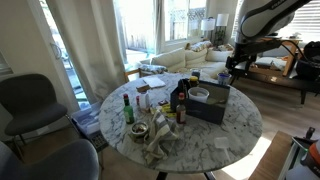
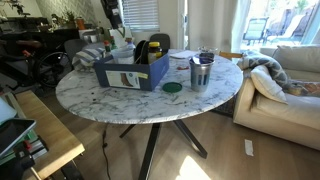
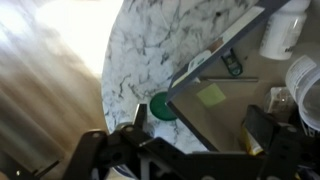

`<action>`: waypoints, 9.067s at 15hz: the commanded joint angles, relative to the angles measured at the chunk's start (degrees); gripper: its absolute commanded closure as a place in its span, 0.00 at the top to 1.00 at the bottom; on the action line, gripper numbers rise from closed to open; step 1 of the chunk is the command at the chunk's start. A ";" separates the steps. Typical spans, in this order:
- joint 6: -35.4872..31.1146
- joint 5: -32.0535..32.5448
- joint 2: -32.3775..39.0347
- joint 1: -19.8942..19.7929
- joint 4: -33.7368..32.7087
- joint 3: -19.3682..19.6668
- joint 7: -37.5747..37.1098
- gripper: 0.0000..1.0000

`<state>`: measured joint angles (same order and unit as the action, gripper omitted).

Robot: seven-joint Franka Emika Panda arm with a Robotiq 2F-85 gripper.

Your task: Remove the blue lid from the silver cup and put it in the plastic cup in the box

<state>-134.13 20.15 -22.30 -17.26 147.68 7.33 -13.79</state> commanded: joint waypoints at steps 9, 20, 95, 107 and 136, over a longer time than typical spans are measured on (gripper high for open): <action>-22.21 11.10 15.72 -1.00 -6.63 0.69 0.40 1.00; -20.81 28.40 29.25 -3.68 -13.59 9.91 9.97 1.00; -32.17 -30.17 48.43 -31.06 -33.49 -18.92 57.93 0.54; -31.73 -30.21 48.15 -31.70 -33.35 -19.58 59.09 0.00; -41.18 -29.85 55.10 -22.85 -36.98 -8.21 28.82 0.00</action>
<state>-174.81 -10.18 30.15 -40.96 111.53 -1.80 18.58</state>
